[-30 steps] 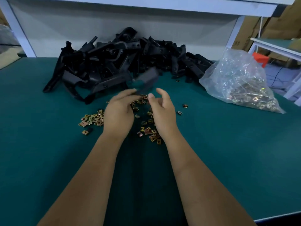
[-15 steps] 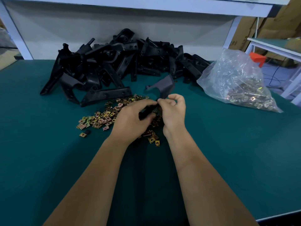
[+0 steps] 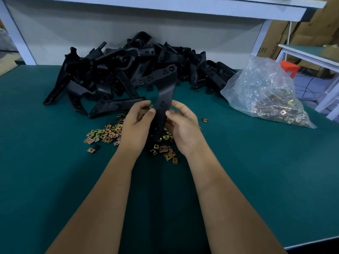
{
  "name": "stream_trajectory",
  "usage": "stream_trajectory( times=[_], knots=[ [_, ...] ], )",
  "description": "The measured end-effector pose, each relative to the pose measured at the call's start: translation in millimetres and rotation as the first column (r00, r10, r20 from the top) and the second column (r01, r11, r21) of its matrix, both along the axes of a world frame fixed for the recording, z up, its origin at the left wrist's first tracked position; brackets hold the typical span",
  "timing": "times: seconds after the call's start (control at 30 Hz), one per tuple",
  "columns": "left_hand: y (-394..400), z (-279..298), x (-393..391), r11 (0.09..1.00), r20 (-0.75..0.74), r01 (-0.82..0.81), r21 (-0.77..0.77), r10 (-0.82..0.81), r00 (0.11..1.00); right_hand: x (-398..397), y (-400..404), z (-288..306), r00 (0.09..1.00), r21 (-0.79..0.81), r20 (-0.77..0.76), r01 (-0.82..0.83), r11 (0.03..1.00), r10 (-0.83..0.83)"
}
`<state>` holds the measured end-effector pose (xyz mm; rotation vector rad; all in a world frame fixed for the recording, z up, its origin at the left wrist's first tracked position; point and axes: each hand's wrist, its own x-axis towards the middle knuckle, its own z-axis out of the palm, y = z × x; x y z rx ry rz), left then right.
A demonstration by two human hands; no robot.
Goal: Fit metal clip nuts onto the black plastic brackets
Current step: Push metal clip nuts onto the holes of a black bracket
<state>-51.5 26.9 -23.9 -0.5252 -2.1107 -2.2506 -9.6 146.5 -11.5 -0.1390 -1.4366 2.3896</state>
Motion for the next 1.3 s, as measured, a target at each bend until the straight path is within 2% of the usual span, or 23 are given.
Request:
stream_trajectory(
  times=[0.07, 0.17, 0.27, 0.43, 0.57, 0.6, 0.7, 0.9, 1.03, 1.17, 1.23, 1.3],
  knots=[
    [0, 4, 1, 0.994, 0.086, -0.003, 0.113, -0.007, 0.996, 0, -2, 0, 1.0, -0.009, 0.007, -0.017, 1.0, 0.017],
    [-5, 9, -1, 0.967, 0.217, 0.049, 0.25, -0.106, 0.97, -1, -3, 0, 0.999, -0.133, -0.038, -0.02, 0.991, 0.015],
    [-4, 8, 1, 0.959, 0.215, 0.132, 0.249, -0.188, 0.958, 0, 3, -1, 0.998, -0.197, -0.069, -0.018, 0.98, 0.004],
    [-2, 12, 2, 0.96, 0.246, -0.037, 0.277, -0.034, 0.969, 3, 5, 0, 0.999, -0.074, -0.032, -0.009, 0.997, 0.006],
    [-13, 13, -5, 0.922, 0.314, -0.13, 0.365, 0.009, 0.949, 2, 15, 2, 0.983, -0.251, 0.056, 0.184, 0.95, -0.175],
    [-14, 13, -6, 0.901, 0.323, -0.139, 0.411, -0.001, 0.946, 3, 19, 3, 0.972, -0.225, 0.084, 0.233, 0.946, -0.219],
    [-15, 14, -6, 0.846, 0.302, -0.126, 0.518, -0.043, 0.952, 7, 24, 1, 0.95, 0.025, 0.122, 0.287, 0.958, -0.288],
    [-6, 13, -3, 0.837, 0.298, -0.207, 0.506, 0.056, 0.953, 3, 6, 6, 0.977, 0.149, 0.132, 0.148, 0.978, -0.168],
    [-11, 14, -7, 0.799, 0.348, -0.308, 0.516, 0.132, 0.928, 5, 4, 2, 0.988, 0.131, 0.103, 0.097, 0.987, -0.111],
    [-17, 13, -8, 0.742, 0.403, -0.362, 0.564, 0.136, 0.905, 4, 2, 4, 0.984, 0.3, 0.089, 0.12, 0.946, -0.153],
    [-19, 12, -9, 0.768, 0.382, -0.337, 0.545, 0.131, 0.915, 4, 1, 4, 0.979, 0.311, 0.102, 0.137, 0.94, -0.177],
    [-16, 13, -7, 0.837, 0.324, -0.247, 0.488, 0.089, 0.942, 4, 0, 4, 0.982, 0.239, 0.108, 0.125, 0.963, -0.154]
  ],
)
